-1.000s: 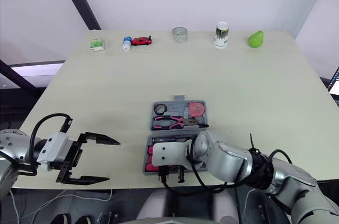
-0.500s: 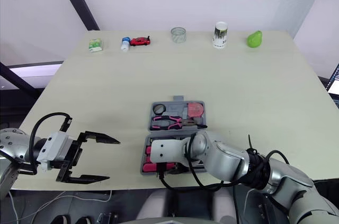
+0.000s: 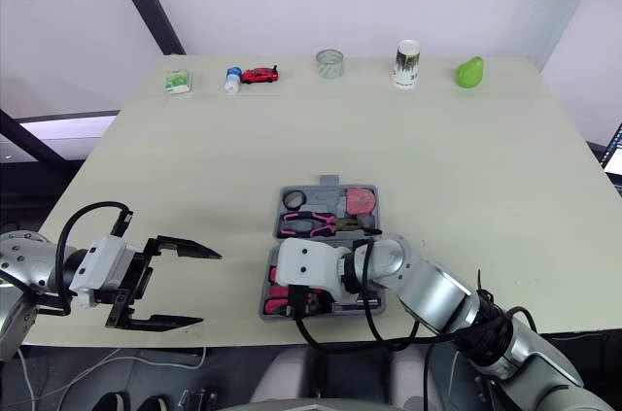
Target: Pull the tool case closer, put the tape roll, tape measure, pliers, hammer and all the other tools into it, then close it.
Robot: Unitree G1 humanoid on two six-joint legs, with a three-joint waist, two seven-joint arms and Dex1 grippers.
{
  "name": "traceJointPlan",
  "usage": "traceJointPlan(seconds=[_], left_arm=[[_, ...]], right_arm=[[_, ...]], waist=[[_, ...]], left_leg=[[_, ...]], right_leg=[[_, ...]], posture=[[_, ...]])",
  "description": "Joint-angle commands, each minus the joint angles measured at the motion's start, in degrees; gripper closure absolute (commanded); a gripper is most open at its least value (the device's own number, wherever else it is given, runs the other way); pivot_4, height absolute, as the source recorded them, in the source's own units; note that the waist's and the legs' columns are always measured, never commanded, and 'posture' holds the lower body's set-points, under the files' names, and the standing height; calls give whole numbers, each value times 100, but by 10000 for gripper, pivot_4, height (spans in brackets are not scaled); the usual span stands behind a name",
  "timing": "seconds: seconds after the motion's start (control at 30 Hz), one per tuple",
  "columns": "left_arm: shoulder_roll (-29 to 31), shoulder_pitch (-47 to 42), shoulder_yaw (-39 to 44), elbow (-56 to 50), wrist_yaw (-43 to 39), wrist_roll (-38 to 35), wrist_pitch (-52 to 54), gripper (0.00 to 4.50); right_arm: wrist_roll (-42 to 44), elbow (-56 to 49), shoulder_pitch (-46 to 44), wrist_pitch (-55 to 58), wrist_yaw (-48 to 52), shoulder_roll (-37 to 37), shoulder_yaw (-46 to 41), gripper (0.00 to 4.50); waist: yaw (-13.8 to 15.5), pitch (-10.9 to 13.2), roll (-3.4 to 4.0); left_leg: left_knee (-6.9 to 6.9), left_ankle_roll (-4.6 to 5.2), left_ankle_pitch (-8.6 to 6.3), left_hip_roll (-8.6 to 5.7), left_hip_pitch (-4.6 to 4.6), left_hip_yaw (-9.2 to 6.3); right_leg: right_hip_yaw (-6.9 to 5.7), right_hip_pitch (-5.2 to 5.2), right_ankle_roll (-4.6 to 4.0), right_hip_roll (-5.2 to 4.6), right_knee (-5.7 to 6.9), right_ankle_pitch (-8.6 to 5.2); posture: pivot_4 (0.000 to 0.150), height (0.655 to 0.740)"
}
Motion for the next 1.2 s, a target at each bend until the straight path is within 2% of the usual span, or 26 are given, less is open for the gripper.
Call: traceJointPlan(seconds=[0.03, 0.07, 0.2, 0.67, 0.87, 1.07, 1.2], left_arm=[[-38, -94, -16, -38, -321, -74, -18, 0], [-44, -109, -30, -33, -321, -74, -19, 0], [-62, -174, -122, 22, -321, -74, -50, 0], [-79, -303, -235, 84, -321, -43, 9, 0], [-184, -326, -262, 92, -248, 34, 59, 0], [-555, -434, -91, 13, 267, -169, 503, 0], [-831, -439, 95, 17, 644, -277, 851, 0]], right_arm=[[10, 355, 215, -831, 155, 18, -230, 42034], [-18, 474, 264, -956, 153, 48, -240, 43611], [-176, 893, 379, -1482, 352, 59, -114, 43611], [-996, 1847, 837, -2174, 399, -90, 6, 43611], [-509, 1390, 999, -2044, 324, 92, -545, 43611], [179, 633, 1478, -1784, 222, -94, -1579, 43611], [526, 490, 1879, -1781, 4, -196, -2350, 43611]], waist=[[6, 1, 0], [6, 0, 0], [-2, 2, -1], [11, 2, -3], [14, 2, -3], [37, 2, -3], [32, 2, -8]], left_leg=[[0, 0, 0, -1, 0, 0], [0, 0, 0, -2, 0, 0], [0, 0, 0, -5, 1, 0], [0, 0, 0, -5, 4, 1], [0, 0, 0, -4, 6, 2], [1, 0, 0, -1, 4, 1], [1, 0, 0, 2, 4, 1]], right_leg=[[0, 0, 0, 0, 0, 0], [0, 0, 0, 1, 1, 0], [0, -1, -1, 4, 1, 0], [2, 1, -1, 5, 2, 0], [3, 2, -1, 4, 5, 0], [3, 2, 0, 2, 5, 0], [3, 3, 0, 1, 5, 0]], posture=[[1500, 7400], [1500, 7400], [1500, 7400], [1500, 7400], [1500, 7400], [1500, 7400], [1500, 7400]])
